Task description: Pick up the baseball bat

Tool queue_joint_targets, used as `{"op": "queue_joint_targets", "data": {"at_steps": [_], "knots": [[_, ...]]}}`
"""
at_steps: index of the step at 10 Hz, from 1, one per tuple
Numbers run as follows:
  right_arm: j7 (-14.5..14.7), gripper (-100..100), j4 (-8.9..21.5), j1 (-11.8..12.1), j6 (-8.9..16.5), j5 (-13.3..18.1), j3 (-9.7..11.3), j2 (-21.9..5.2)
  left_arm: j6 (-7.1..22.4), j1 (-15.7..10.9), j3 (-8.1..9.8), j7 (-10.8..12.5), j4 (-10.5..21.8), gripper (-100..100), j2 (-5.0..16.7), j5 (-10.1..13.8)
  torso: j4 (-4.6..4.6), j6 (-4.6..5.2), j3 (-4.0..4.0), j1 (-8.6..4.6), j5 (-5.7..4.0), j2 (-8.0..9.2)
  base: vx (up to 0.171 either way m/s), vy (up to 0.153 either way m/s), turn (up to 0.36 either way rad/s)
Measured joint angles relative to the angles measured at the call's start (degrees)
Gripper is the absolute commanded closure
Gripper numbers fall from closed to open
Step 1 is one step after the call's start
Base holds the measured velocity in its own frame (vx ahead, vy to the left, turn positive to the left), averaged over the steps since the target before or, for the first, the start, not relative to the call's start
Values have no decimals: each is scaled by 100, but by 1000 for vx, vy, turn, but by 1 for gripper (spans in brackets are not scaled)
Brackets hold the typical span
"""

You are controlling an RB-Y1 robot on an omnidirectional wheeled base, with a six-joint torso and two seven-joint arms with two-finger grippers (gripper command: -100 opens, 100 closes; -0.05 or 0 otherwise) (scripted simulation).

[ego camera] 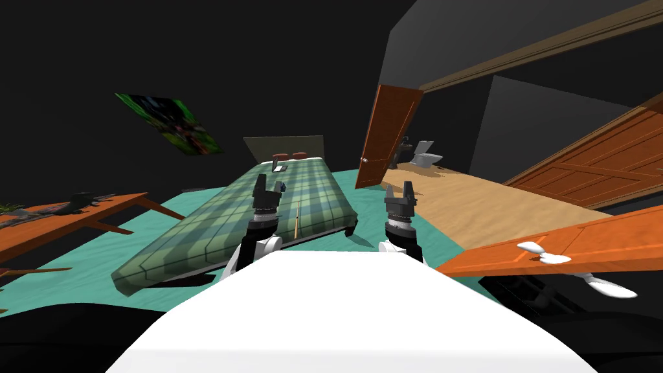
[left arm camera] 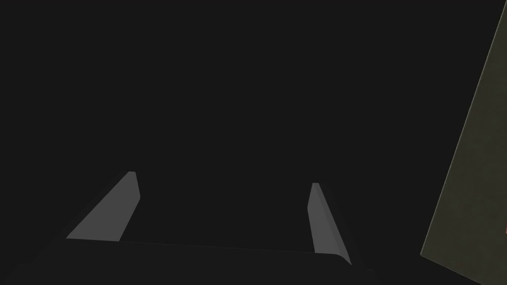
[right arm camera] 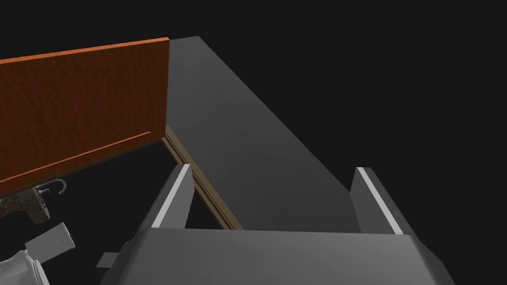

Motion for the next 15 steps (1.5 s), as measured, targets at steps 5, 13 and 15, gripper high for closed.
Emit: {"op": "queue_joint_targets", "data": {"at_steps": [5, 13, 15], "knots": [[0, 0, 0, 0, 0, 0, 0, 0, 151, -43, -173, 16, 452, -100, 683, 106, -1, 0, -2, 0, 0, -3, -24, 29, -96], [0, 0, 0, 0, 0, 0, 0, 0, 574, -13, -574, 51, 1215, -100, 1858, 306, -3, 1, -7, 1, 0, -11, -15, 32, -110], [0, 0, 0, 0, 0, 0, 0, 0, 669, 52, -673, 65, 1349, -100, 2134, 354, -3, 1, -9, 0, 0, -15, 1, 27, -115]]}}
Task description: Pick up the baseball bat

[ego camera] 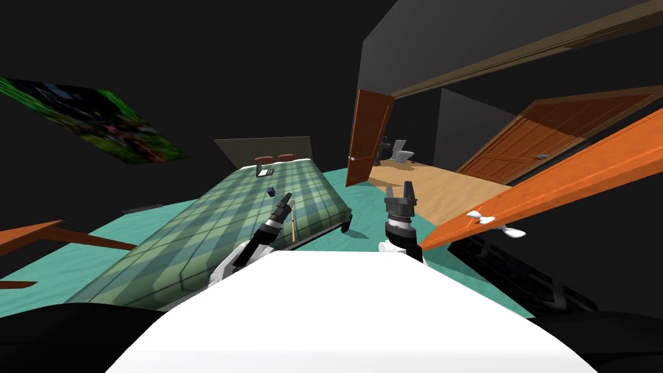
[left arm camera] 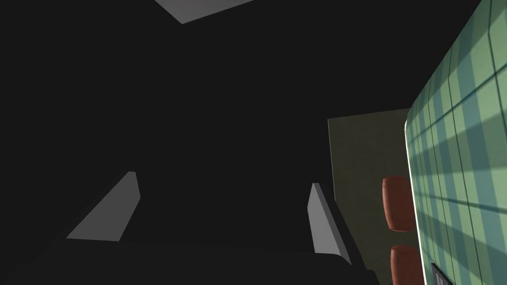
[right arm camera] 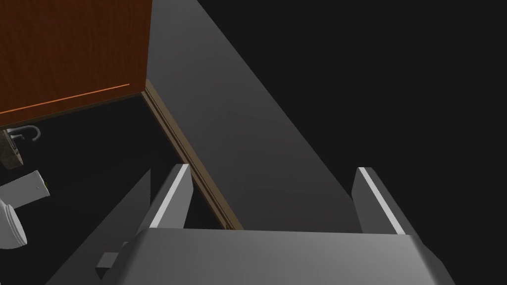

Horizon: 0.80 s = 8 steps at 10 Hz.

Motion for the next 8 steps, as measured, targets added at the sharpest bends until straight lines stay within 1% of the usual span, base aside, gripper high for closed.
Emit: {"op": "queue_joint_targets", "data": {"at_steps": [1, 2, 3, 4, 5, 6, 8], "knots": [[0, 0, 0, 1, 0, 0, 0, 0, 53, -16, -45, 5, 86, -100, 103, 14, 0, -3, -1, -1, 0, -1, 6, 24, -121], [0, 0, 0, 0, 0, 0, 0, 0, 128, 16, -97, 30, 178, -100, 285, 58, -1, -1, -2, -1, 0, -3, 11, 35, -242], [0, 0, 0, 0, 0, 0, 0, 0, 266, 15, -202, 51, 330, -100, 463, 101, -1, 1, -3, 3, 1, -5, 12, 33, -104], [0, 0, 0, 1, 0, 0, -1, 0, 304, 78, -259, 54, 403, -100, 612, 114, -1, -4, -3, 2, 1, -6, 22, 25, -142], [0, 0, 0, 1, 0, 0, 0, 0, 352, 144, -327, 74, 502, -100, 805, 151, -2, -1, -5, 0, 0, -8, 35, 23, -217], [0, 0, 0, 1, 0, 0, 0, 0, 489, 251, -438, 77, 564, -100, 971, 181, -3, -1, -7, -2, 0, -13, 27, 25, -93], [0, 0, 0, 1, 0, 0, 0, 0, 650, 279, -578, 121, 768, -100, 1333, 243, -3, -1, -8, -3, 0, -14, 41, 23, -215]]}}
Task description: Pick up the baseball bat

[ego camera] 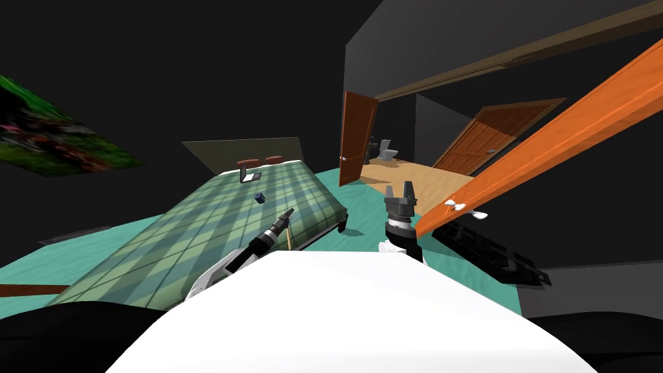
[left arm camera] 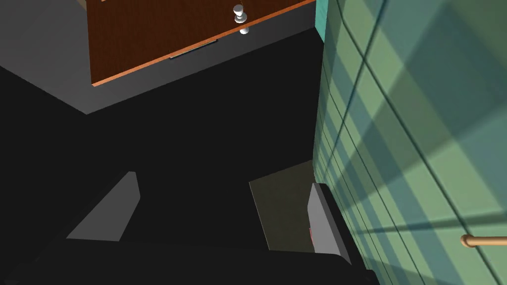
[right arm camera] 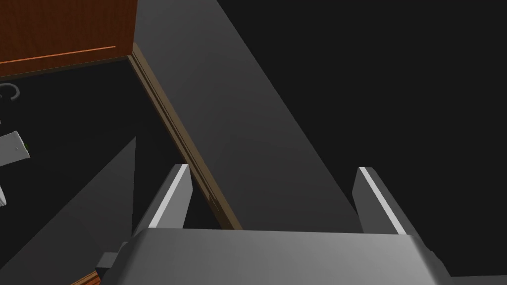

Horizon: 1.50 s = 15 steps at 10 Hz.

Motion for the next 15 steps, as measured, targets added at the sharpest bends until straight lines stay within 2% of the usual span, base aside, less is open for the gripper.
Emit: {"op": "queue_joint_targets", "data": {"at_steps": [1, 4, 5, 6, 7, 8, 10, 11, 12, 13, 14, 15], "knots": [[0, 0, 0, 0, 0, 0, 0, 0, 144, 124, -134, -16, 75, -100, 129, 8, -1, -1, -3, 2, 1, -6, 48, 29, -71], [0, 0, 0, 1, 0, 0, 0, 0, 397, 201, -340, 17, 291, -100, 522, 65, -1, -4, -3, -2, 0, -5, 42, 19, -122], [0, 0, 0, 0, 0, 0, 0, 0, 476, 295, -400, 53, 340, -100, 719, 109, -1, -2, -2, -4, -1, -4, 40, 17, -82], [0, 0, 0, 1, 0, 0, 0, 0, 497, 331, -459, 65, 429, -100, 795, 114, -1, -4, -2, -4, -1, -4, 54, 17, -189], [0, 0, 0, 0, 0, 0, 0, 0, 515, 313, -587, 108, 631, -100, 974, 151, -2, 0, -5, -2, -1, -10, 94, 20, -230], [0, 0, 0, 1, 0, 0, 0, 0, 558, 458, -721, 107, 785, -100, 1103, 150, -4, -3, -11, -2, 0, -20, 71, 23, -32], [0, 0, 0, 1, 0, 0, 0, 0, 690, 647, -838, 130, 869, -100, 1346, 189, -4, -3, -10, -4, -1, -18, 88, 20, -161], [0, 0, 0, 1, 0, 0, 0, 0, 879, 788, -918, 139, 823, -100, 1487, 209, -5, -2, -14, -2, -1, -25, 107, 18, -220], [0, 0, 0, 1, 0, 0, 0, 0, 1043, 777, -1130, 135, 1016, -100, 1535, 197, -6, -2, -17, -4, 0, -29, 94, 24, -60], [0, 0, 0, 2, 0, 0, -1, 0, 1044, 803, -1216, 165, 1148, -100, 1643, 221, -6, -5, -16, -3, -1, -28, 114, 14, -96], [0, 0, 0, 2, 0, 0, -1, 0, 1138, 937, -1249, 214, 1086, -100, 1818, 265, -7, -3, -18, -8, -2, -32, 149, -6, -204], [0, 0, 0, 2, 0, 0, 0, 0, 1137, 1100, -1353, 257, 1217, -100, 1982, 293, -9, -3, -24, -13, -3, -42, 110, 15, -50]]}}
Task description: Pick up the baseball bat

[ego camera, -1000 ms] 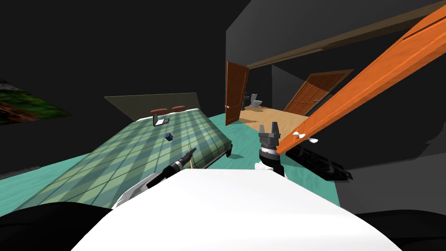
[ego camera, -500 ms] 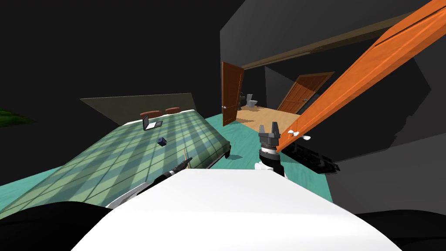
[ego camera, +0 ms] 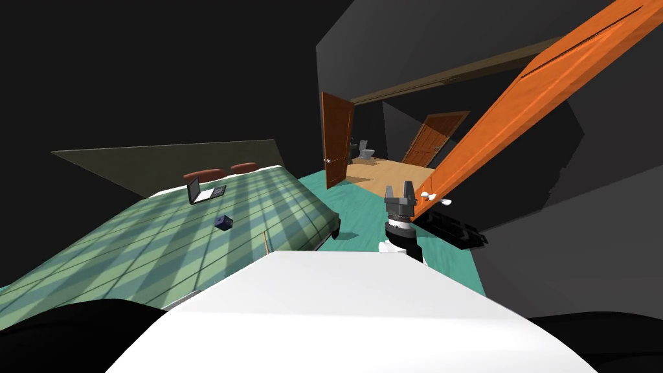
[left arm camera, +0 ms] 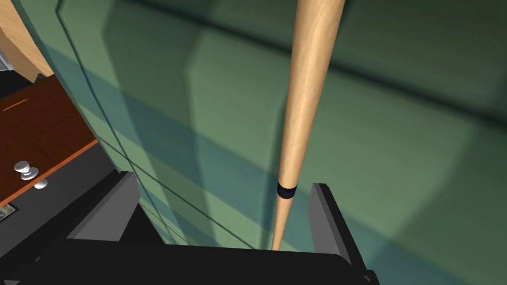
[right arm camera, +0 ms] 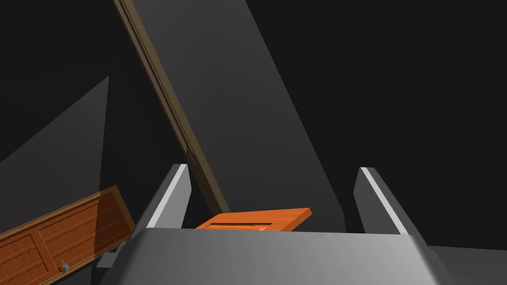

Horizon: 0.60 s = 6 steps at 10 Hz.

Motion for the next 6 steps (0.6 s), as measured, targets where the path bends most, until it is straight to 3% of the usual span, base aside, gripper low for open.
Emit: {"op": "queue_joint_targets", "data": {"at_steps": [2, 4, 6], "knots": [[0, 0, 0, 0, 0, 0, 0, 0, 155, 43, -184, 6, 95, -100, 23, -14, 2, -1, 6, 7, 2, 11, 128, 27, -139], [0, 0, 0, 1, 0, 0, -1, 0, 333, 439, -285, 21, 57, -100, 216, -6, -2, -1, -4, 6, 1, -7, 166, 25, -128], [0, 0, 0, 1, 0, 0, 0, 0, 587, 559, -542, 68, 124, -100, 286, -2, -4, -1, -11, -2, 0, -19, 189, 2, -98]]}}
